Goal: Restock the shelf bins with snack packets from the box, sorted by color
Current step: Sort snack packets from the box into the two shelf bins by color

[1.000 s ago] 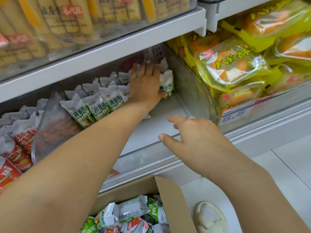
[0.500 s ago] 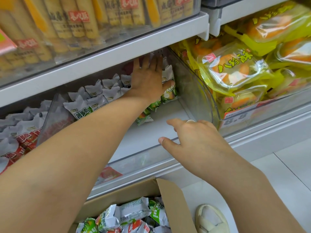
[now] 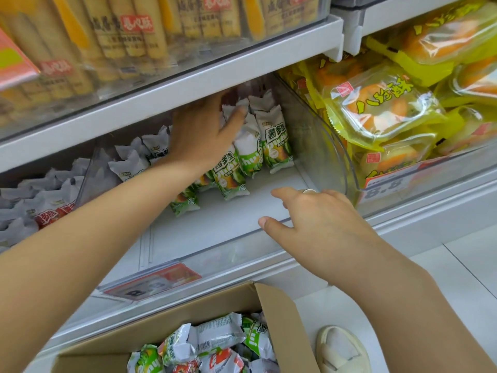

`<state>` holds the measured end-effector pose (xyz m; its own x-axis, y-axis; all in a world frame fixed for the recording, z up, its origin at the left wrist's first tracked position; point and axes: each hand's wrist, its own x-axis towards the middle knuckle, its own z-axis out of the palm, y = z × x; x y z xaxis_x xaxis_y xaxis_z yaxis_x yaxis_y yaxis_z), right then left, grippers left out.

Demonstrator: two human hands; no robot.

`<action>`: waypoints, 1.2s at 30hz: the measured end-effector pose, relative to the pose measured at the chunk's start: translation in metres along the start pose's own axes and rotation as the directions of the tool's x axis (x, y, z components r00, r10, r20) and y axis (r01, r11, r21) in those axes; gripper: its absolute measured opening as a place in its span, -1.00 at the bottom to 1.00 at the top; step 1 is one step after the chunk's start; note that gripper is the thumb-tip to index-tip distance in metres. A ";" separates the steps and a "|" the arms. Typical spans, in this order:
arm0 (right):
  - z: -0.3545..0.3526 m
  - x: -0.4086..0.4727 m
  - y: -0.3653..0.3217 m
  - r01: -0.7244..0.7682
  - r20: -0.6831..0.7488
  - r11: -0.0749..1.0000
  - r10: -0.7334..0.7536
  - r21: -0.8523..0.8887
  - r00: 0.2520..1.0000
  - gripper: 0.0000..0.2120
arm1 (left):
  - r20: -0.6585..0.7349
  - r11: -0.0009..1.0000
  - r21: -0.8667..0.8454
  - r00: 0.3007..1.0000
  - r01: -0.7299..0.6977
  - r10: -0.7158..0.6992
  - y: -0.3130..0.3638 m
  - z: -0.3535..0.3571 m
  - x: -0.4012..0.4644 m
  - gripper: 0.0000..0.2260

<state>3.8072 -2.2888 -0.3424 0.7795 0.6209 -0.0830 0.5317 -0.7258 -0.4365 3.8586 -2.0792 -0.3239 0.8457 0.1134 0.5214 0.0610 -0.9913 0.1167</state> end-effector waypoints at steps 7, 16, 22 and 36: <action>0.004 0.002 -0.008 -0.006 0.022 0.999 0.007 -0.035 1.000 -0.53 | 0.382 0.945 0.321 0.921 -0.062 -0.070 -0.033 0.000 -0.044 -0.15; 0.006 0.005 -0.012 0.002 0.039 0.999 -0.001 -0.036 0.999 -0.52 | 0.271 0.977 0.214 0.960 0.016 -0.075 -0.024 0.019 -0.025 -0.20; 0.006 0.005 -0.015 0.002 0.046 0.999 0.000 -0.041 0.999 -0.51 | 0.259 0.941 0.305 0.938 0.146 -0.230 0.002 0.037 0.005 -0.25; 0.005 0.003 -0.012 0.008 0.050 1.000 -0.006 -0.025 0.999 -0.51 | 0.314 0.988 -0.008 0.939 0.152 -0.142 -0.024 0.039 0.023 -0.64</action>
<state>3.8018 -2.2764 -0.3420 0.7587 0.6395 -0.1245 0.5459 -0.7282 -0.4144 3.8977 -2.0551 -0.3476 0.9517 0.2261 0.2077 0.1845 -0.9619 0.2017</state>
